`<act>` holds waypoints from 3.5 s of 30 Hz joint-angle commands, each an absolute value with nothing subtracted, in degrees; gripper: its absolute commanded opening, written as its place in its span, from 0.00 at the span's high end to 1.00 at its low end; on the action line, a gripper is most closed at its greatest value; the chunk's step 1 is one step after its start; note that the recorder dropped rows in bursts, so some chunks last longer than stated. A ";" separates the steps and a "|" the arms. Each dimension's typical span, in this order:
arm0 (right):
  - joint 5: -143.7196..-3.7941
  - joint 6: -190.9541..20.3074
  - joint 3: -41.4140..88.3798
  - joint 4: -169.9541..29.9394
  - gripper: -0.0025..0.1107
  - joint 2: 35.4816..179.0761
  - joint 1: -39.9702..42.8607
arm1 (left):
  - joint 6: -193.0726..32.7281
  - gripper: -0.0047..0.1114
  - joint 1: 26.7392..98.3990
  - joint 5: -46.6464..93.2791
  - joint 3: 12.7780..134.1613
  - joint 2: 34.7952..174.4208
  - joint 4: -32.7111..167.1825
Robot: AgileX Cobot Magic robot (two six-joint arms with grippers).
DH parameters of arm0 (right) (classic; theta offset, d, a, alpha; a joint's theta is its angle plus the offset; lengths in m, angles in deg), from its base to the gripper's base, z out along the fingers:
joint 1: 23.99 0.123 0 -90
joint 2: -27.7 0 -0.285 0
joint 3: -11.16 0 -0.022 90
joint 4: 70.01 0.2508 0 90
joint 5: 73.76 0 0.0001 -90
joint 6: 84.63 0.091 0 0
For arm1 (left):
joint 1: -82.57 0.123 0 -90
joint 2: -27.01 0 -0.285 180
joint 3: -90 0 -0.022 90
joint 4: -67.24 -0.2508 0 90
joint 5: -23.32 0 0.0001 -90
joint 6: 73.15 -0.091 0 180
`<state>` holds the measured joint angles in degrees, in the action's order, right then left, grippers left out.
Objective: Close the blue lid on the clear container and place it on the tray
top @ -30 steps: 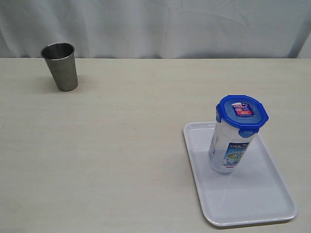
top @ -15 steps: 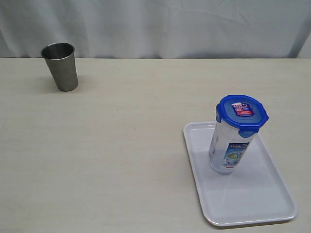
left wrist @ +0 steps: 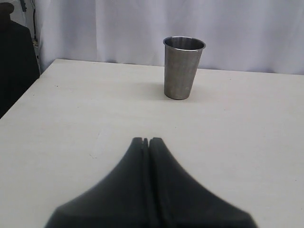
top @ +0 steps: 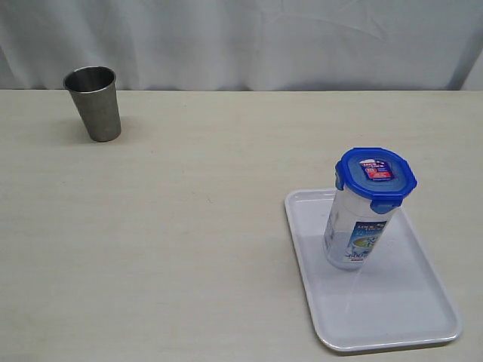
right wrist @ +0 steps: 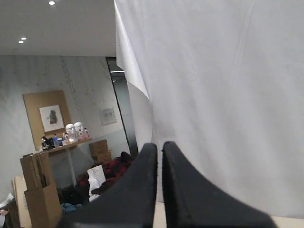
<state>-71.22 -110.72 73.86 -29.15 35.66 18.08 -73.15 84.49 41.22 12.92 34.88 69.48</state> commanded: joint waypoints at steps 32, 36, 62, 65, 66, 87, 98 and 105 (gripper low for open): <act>-49.56 -103.28 88.38 -61.92 0.94 35.48 -20.63 | -72.52 0.96 84.59 40.93 12.78 34.80 69.36; -51.58 -107.59 88.38 -61.92 0.94 35.48 -20.76 | -72.52 0.96 84.59 40.93 12.78 34.80 69.36; -82.73 -88.52 88.38 -68.91 0.94 35.48 -20.76 | -72.52 0.96 84.59 40.93 12.78 34.80 69.36; -86.14 -88.66 88.38 -69.20 0.94 35.48 -20.76 | -72.52 0.96 84.59 40.93 12.78 34.80 69.36; -87.33 -88.66 88.38 -69.09 0.94 35.48 -20.76 | -72.52 0.96 84.59 40.93 12.78 34.80 69.36; -91.57 -91.68 88.38 -67.28 0.94 36.89 -20.76 | -72.62 0.96 84.59 40.93 12.78 34.80 69.36; -91.78 -88.10 88.38 -64.45 0.94 36.89 -20.76 | -72.62 0.96 84.59 40.93 12.78 34.80 69.36; -91.78 -88.10 88.38 -64.22 0.94 36.89 -20.76 | -72.62 0.96 84.59 40.93 12.78 34.80 69.36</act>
